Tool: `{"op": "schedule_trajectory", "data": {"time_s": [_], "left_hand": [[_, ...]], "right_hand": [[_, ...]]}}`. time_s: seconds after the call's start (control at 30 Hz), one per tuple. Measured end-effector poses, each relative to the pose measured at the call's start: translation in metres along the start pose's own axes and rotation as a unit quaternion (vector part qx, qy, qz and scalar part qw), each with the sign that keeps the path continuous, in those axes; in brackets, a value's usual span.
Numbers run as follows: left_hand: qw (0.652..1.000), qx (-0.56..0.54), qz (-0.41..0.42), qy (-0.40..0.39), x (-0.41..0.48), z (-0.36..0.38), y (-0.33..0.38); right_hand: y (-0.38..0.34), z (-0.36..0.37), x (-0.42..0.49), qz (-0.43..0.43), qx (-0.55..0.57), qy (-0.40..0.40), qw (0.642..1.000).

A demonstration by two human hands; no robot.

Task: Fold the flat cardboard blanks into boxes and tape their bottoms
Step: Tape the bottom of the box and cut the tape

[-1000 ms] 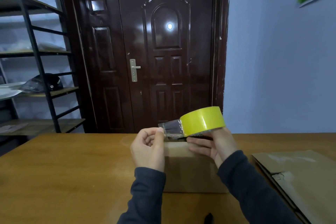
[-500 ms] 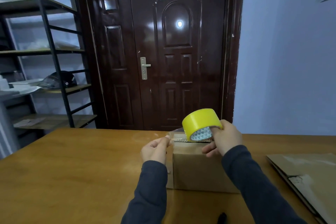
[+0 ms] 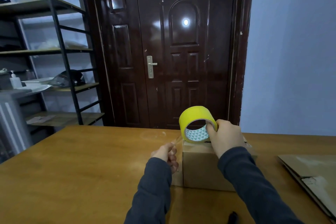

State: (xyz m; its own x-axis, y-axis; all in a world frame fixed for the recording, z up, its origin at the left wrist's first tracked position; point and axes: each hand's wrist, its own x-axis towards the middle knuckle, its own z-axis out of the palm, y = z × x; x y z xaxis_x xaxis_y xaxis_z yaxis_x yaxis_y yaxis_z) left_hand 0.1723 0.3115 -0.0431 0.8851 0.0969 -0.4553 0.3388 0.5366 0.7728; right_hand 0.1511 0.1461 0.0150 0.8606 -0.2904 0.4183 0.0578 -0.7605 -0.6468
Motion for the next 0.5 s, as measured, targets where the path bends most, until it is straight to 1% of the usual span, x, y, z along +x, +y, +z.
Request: {"op": "schedule_trajectory", "data": {"time_s": [0.1, 0.23, 0.3, 0.37, 0.4, 0.47, 0.5], "left_hand": [[0.999, 0.034, 0.005, 0.004, 0.002, 0.006, -0.011], [0.995, 0.070, 0.050, 0.050, 0.000, 0.018, -0.017], [0.993, 0.086, 0.060, 0.061, 0.001, 0.018, -0.020], [0.984, 0.137, 0.088, 0.074, 0.000, 0.014, -0.026], [0.975, 0.164, 0.123, 0.086, 0.001, 0.012, -0.029], [0.940, 0.199, 0.249, 0.124, 0.002, 0.009, -0.031], [0.921, 0.203, 0.309, 0.124, -0.001, 0.010, -0.030]], "right_hand": [[0.001, 0.004, 0.000, -0.004, 0.000, 0.009, 1.000], [0.001, 0.007, 0.000, -0.011, -0.017, 0.012, 1.000], [0.001, 0.009, -0.001, -0.013, -0.022, 0.016, 1.000], [0.001, 0.009, -0.001, -0.017, -0.026, 0.021, 0.999], [0.001, 0.009, -0.001, -0.017, -0.027, 0.022, 0.999], [0.002, 0.009, -0.002, -0.019, -0.033, 0.023, 0.999], [0.002, 0.009, -0.003, -0.021, -0.035, 0.025, 0.999]]}}
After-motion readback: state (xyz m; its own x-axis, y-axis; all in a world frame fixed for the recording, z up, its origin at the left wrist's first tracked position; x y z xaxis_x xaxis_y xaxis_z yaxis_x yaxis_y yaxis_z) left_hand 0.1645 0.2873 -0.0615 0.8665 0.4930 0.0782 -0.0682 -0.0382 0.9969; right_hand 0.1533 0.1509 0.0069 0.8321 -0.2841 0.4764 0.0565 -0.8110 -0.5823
